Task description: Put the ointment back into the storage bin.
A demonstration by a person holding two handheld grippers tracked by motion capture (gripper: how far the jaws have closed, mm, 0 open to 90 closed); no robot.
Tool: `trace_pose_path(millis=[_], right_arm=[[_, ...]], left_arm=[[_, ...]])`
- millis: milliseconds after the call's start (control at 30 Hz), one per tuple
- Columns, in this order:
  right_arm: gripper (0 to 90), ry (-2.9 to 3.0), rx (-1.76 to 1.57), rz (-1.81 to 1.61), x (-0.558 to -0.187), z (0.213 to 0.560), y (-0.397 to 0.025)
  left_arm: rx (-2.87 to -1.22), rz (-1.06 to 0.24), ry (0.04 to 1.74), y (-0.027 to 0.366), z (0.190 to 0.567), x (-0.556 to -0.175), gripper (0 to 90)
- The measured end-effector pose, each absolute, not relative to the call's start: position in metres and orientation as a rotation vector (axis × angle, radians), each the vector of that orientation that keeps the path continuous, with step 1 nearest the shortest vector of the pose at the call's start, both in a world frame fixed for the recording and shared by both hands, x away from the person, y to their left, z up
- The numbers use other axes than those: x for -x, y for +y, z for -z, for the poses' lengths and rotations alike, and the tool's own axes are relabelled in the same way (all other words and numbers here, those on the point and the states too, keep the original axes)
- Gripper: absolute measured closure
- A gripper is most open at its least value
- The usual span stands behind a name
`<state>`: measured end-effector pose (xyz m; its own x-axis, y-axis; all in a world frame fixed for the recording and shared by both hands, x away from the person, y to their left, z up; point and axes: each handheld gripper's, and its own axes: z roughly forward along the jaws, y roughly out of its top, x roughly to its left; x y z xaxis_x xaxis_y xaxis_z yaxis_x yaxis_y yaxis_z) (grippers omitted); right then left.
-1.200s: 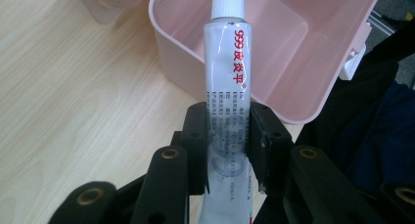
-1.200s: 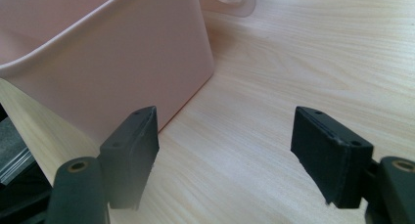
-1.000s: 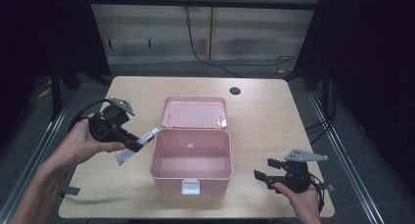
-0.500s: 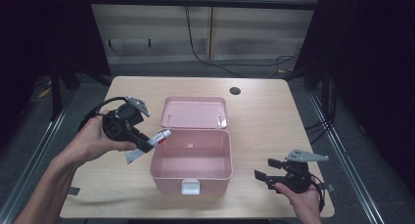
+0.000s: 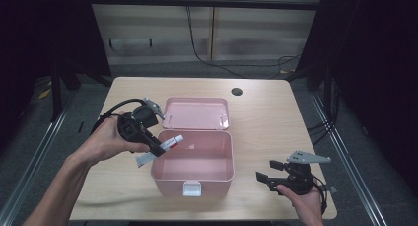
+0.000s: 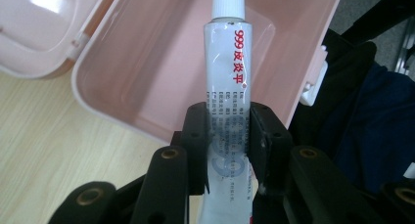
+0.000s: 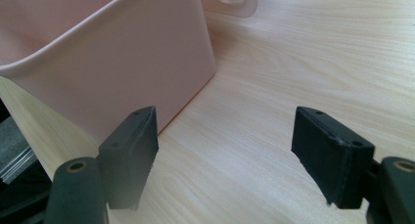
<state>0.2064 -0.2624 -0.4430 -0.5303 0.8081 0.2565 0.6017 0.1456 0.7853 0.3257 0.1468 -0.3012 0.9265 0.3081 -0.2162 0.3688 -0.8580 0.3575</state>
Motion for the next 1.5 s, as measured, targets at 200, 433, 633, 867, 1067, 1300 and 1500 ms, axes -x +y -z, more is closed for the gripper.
trace_pose_path(millis=[200,433,633,867,1067,1300,1500], right_arm=[[25.2,2.197,-1.381,-1.328,-0.206,0.443,-0.263],[24.9,2.202,-1.38,-1.33,-0.206,0.443,-0.262],[24.5,2.207,-1.369,-1.339,-0.206,0.443,-0.262],[24.2,2.211,-1.363,-1.344,-0.206,0.443,-0.262],[24.1,2.213,-1.369,-1.345,-0.206,0.443,-0.262],[24.0,2.217,-1.38,-1.347,-0.206,0.443,-0.262],[24.0,2.216,-1.363,-1.351,-0.206,0.443,-0.263]], left_arm=[[-2.701,0.234,0.44,0.133,0.302,-0.326,70.8],[-2.718,0.269,0.407,0.117,0.31,-0.328,70.7],[-2.723,0.295,0.38,0.102,0.317,-0.327,70.7],[-2.747,0.317,0.36,0.09,0.326,-0.329,70.7],[-2.758,0.332,0.327,0.081,0.335,-0.327,70.8],[-2.795,0.318,0.282,0.064,0.345,-0.325,70.7],[-2.827,0.337,0.252,0.054,0.357,-0.323,70.7]])
